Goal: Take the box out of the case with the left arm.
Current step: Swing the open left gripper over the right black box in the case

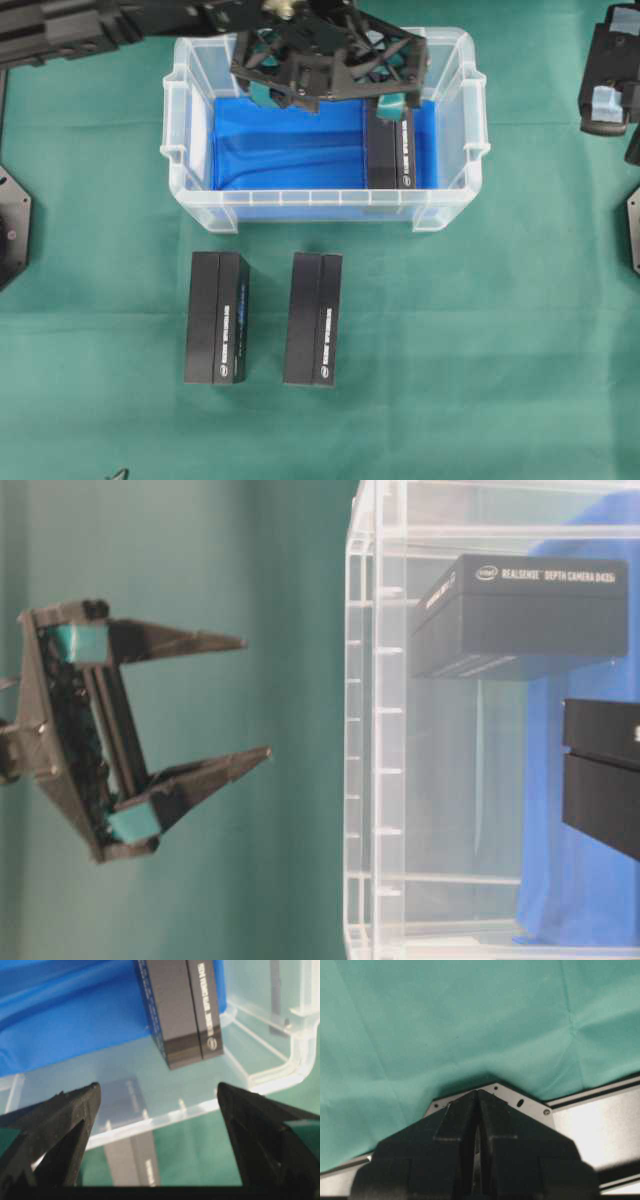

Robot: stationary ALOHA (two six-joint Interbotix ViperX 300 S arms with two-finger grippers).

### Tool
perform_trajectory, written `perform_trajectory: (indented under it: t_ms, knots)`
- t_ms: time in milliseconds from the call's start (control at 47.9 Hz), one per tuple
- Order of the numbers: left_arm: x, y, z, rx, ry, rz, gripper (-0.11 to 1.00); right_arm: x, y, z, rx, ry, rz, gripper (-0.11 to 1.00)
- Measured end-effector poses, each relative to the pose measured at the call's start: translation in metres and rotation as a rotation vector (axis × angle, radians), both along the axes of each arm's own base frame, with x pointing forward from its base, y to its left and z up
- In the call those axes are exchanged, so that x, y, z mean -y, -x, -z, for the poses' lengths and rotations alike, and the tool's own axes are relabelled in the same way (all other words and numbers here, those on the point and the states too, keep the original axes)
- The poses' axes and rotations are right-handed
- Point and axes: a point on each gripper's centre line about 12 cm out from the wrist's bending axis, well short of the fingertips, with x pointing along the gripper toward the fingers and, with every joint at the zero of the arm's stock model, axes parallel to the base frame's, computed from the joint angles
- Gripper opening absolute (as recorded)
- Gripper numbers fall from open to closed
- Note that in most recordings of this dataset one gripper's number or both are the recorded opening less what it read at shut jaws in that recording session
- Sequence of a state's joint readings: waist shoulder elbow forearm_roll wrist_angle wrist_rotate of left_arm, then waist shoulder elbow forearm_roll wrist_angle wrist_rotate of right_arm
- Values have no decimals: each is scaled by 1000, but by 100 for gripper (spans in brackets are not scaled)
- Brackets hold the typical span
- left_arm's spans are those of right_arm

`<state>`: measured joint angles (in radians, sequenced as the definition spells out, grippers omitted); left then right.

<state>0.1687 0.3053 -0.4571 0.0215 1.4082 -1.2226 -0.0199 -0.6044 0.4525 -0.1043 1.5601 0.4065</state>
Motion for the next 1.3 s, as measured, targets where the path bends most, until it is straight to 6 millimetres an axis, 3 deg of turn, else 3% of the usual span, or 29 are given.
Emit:
perform_trajectory:
  t_ms: [397, 606, 1295]
  knots:
    - [-5, -37, 40, -7, 2, 1, 98, 0, 0, 2, -6, 0, 0, 1]
    - [-6, -45, 53, -1, 2, -1, 98, 0, 1, 2, -8, 0, -3, 1]
    - [-11, -46, 56, -2, 4, -15, 98, 0, 1, 2, -8, 1, -5, 1]
